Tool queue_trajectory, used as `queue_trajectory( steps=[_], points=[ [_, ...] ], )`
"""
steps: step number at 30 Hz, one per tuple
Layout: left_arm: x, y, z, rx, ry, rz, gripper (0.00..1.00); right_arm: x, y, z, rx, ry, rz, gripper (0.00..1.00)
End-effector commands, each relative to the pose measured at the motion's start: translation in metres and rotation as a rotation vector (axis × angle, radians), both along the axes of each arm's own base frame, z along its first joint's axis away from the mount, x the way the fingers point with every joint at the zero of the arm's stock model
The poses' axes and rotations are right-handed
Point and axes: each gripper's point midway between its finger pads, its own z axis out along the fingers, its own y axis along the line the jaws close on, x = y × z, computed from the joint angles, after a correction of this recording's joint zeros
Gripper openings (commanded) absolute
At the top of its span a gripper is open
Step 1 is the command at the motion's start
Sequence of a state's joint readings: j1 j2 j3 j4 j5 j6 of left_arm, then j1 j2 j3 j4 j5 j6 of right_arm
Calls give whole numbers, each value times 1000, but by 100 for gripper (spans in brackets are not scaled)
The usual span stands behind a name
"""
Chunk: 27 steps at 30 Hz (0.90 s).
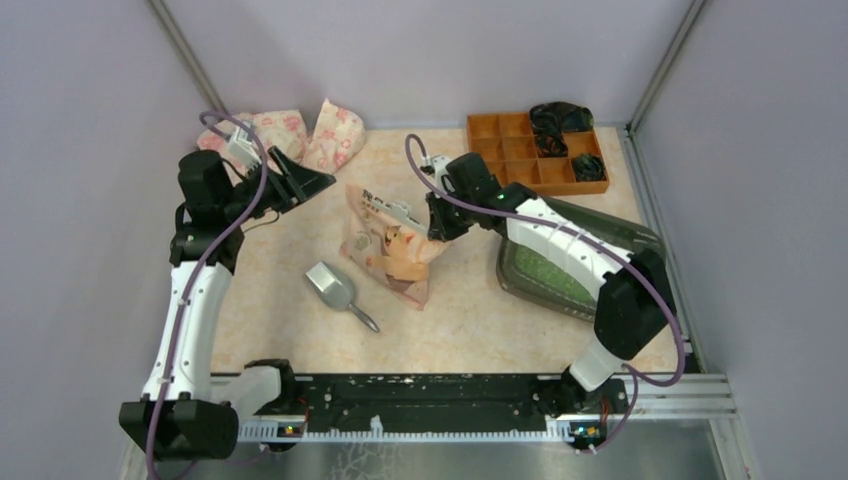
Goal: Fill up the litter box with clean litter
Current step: Pick up the cat litter bag at the center of the board.
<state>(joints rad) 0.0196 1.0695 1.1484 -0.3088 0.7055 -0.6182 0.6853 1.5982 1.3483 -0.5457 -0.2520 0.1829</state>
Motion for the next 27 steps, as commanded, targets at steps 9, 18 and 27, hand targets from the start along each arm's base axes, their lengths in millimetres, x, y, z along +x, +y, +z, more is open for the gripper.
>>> queue_trajectory(
  steps=[9, 18, 27],
  points=[
    [-30, 10, -14, -12, 93, 94, 70, 83, -41, 49, 120, -157, -161, 0],
    [-24, 6, -10, -34, 99, 71, 70, 84, -72, 55, 160, -160, -257, 0],
    [-22, 4, -22, -65, 101, 63, 70, 88, -24, 56, 373, -77, -255, 0]
  ],
)
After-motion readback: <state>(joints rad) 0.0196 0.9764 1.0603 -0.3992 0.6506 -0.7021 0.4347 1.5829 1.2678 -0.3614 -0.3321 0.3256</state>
